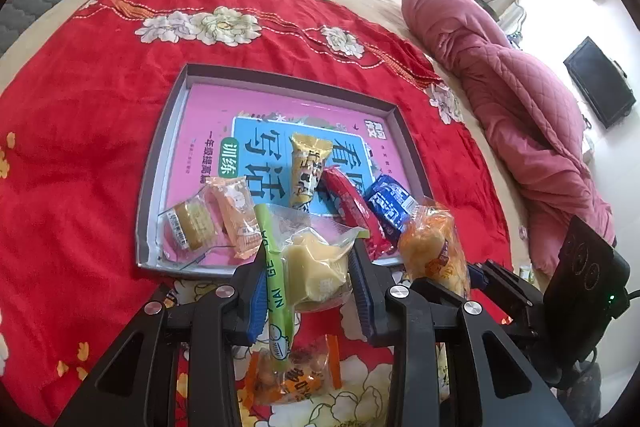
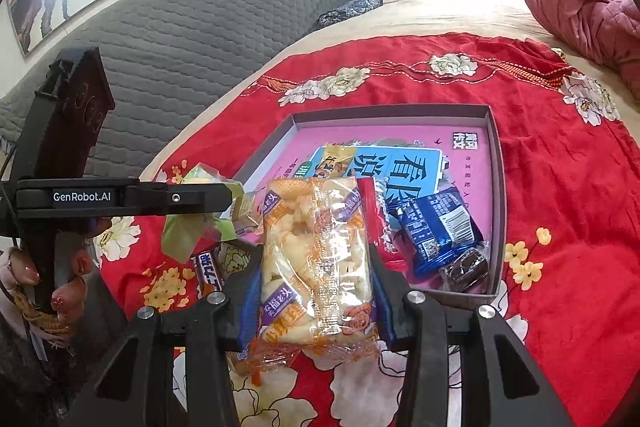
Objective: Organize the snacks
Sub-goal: 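Carry the puffed-snack bag over the tray with the right tool while the left tool carries the green packet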
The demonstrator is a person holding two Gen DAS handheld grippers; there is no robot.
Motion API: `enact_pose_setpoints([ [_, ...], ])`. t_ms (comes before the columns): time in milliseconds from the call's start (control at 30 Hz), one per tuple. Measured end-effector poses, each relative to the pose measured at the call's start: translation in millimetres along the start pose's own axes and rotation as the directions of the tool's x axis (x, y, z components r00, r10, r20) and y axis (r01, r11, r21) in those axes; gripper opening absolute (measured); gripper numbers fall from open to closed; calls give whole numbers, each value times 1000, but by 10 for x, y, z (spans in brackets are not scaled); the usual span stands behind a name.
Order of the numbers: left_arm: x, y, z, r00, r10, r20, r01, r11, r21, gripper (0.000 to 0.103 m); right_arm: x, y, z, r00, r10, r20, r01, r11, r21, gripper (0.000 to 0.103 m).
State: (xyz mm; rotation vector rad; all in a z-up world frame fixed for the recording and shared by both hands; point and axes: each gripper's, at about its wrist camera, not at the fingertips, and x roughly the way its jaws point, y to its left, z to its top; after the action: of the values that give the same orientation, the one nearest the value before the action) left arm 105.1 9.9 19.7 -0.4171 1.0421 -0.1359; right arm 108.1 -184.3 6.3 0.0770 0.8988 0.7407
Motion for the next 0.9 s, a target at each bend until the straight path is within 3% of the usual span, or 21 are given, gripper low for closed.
enact_pose_setpoints([
  [900, 131, 86, 112, 1000, 17, 9, -17, 999, -27, 37, 30, -45, 107, 998, -53, 28, 53, 999, -9, 46],
])
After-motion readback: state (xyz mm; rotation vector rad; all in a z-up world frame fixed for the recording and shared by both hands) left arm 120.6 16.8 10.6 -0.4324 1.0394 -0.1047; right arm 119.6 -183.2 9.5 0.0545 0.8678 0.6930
